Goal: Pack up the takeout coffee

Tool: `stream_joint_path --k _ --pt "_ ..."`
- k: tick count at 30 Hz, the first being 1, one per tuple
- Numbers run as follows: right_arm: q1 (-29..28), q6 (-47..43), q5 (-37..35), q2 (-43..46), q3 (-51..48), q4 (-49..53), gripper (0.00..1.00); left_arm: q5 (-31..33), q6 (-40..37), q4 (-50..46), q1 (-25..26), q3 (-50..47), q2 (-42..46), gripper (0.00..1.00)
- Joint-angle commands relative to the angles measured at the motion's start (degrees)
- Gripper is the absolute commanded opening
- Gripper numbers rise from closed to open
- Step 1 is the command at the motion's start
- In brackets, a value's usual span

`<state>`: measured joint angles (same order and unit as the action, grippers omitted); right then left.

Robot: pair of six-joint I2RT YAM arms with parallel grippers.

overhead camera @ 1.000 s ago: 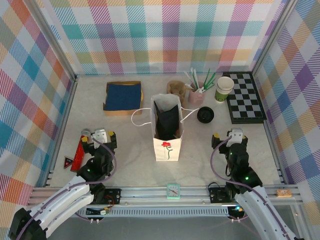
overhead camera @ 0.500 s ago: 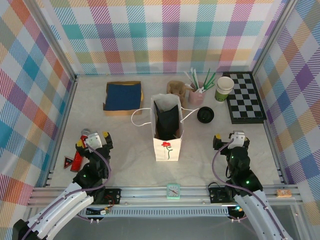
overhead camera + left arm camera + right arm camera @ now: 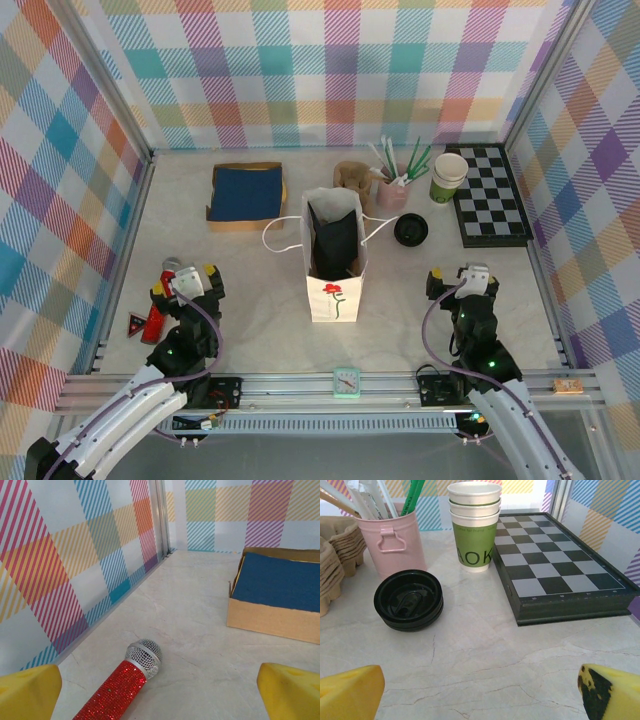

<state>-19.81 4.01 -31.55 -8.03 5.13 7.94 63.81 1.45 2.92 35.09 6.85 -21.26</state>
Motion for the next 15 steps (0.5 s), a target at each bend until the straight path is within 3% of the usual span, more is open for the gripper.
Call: stream_joint_path --k 1,15 --pt "0.3 -0.4 -1.2 0.3 -1.0 -4.6 0.99 1.5 -1.4 3.0 -0.4 -1.0 0.2 1.0" --pt "0.8 -1.4 -0.9 -3.2 -3.2 -13.0 0.99 -0.9 -3.2 8.1 -1.7 -1.8 -2.8 1.0"
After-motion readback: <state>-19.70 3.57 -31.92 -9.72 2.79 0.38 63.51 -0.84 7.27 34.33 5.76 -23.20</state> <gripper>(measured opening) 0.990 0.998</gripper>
